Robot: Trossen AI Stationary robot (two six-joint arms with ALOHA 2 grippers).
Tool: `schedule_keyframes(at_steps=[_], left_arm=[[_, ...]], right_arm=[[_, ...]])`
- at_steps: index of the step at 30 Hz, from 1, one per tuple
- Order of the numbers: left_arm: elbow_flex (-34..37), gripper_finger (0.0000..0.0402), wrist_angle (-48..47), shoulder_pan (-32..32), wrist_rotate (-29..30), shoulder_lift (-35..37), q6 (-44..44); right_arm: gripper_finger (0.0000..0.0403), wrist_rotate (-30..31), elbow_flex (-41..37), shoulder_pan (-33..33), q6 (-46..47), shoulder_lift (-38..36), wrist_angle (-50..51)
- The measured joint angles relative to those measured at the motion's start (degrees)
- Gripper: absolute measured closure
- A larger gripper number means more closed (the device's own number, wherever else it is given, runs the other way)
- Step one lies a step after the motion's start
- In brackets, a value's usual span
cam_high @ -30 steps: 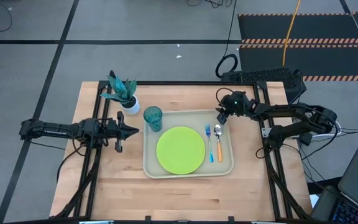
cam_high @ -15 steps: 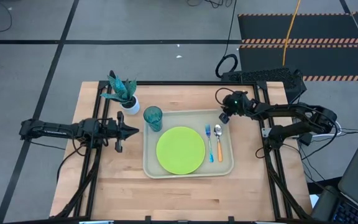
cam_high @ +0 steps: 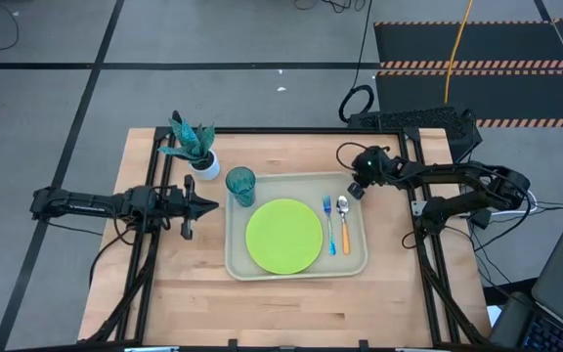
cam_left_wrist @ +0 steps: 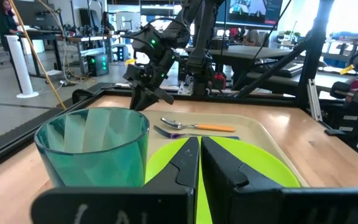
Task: Pick and place plate/cup/fork/spoon on tray
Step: Adjust the white food tray
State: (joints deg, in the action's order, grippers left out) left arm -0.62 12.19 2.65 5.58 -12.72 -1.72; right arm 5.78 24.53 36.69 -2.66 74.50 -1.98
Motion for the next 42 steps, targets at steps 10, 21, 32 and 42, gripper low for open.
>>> schedule_keyframes(at_steps=[10,21,32,42], left_arm=[[0.0,0.038,0.0,0.0,0.0,0.0,0.0],[0.0,0.038,0.0,0.0,0.0,0.0,0.0],[0.0,0.038,0.0,0.0,0.0,0.0,0.0],[0.0,0.038,0.0,0.0,0.0,0.0,0.0]], right_arm=[[0.0323,-0.1,0.0,0.0,0.0,0.0,0.0],[0.0323,-6.3,0.0,-0.1,0.7,0.0,1.2],[0.0323,-6.4,0.0,0.0,1.0,-0.1,5.4],[0.0323,-8.4,0.1,-1.2,2.2,-0.1,6.7]])
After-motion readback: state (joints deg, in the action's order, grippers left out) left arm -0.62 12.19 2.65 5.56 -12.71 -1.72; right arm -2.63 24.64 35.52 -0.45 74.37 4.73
